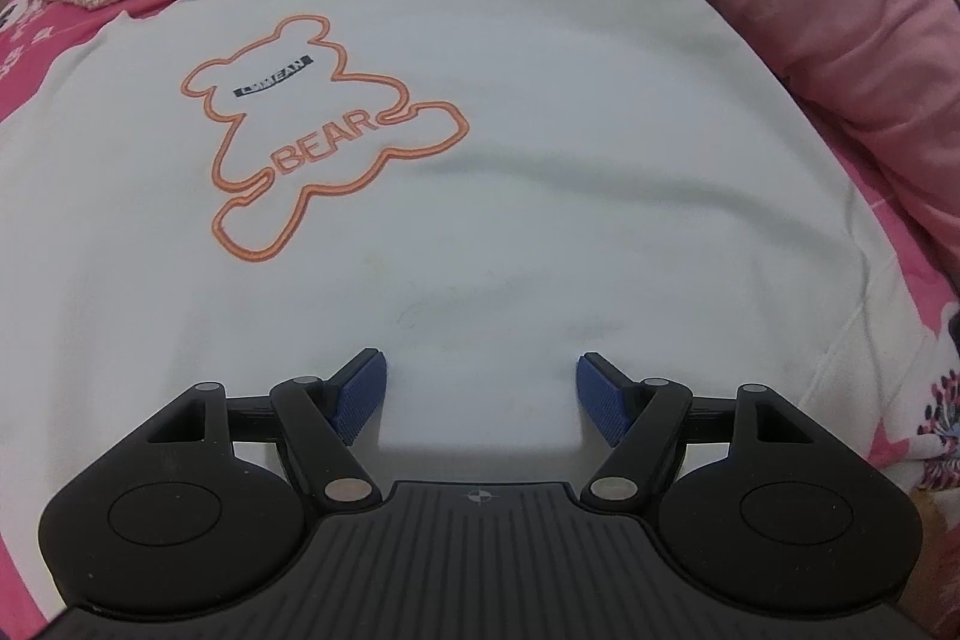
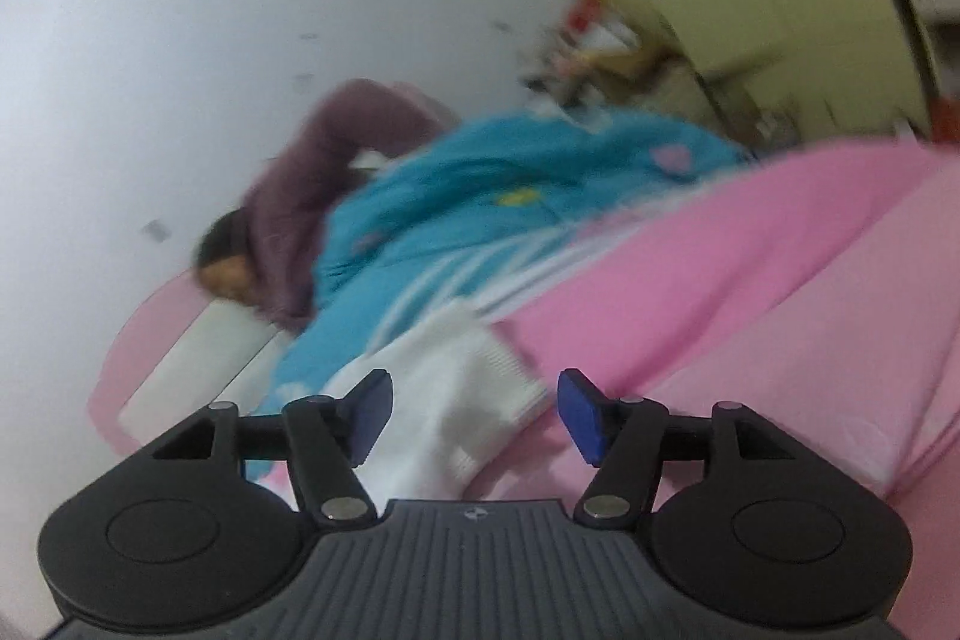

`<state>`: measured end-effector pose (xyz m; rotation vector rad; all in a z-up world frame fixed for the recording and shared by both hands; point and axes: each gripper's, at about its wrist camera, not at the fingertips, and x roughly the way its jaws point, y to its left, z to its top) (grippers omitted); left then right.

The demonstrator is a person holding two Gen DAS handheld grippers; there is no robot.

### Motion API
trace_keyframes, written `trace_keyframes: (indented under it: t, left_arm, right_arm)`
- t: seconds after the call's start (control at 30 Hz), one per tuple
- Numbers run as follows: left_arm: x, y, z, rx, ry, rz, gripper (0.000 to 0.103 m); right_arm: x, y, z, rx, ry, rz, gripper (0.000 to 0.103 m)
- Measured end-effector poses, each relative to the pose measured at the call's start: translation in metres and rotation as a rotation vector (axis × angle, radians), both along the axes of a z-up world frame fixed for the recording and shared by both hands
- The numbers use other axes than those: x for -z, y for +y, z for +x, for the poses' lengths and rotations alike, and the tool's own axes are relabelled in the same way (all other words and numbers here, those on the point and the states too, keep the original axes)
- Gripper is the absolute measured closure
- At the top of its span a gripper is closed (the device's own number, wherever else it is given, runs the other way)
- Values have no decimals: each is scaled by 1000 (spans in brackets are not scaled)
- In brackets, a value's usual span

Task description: Fold clothes

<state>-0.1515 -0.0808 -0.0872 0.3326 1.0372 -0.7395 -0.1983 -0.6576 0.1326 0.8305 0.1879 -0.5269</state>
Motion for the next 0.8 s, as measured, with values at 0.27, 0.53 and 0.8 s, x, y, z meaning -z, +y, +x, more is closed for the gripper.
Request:
trace_keyframes:
  t: [0.27,0.53,0.8]
  left_arm:
    - [3,-4,0,-3,0,5,29]
    - [-1,-1,8,-72,39,-37,28]
    - [-11,14,23,-155,75,-108,29]
  right_arm:
    - [4,-9,36,-85,21,-15,94]
    - [-50,72,32,-267,-179,-388,97]
    - [-63,234,11,-915,-260,-572,97]
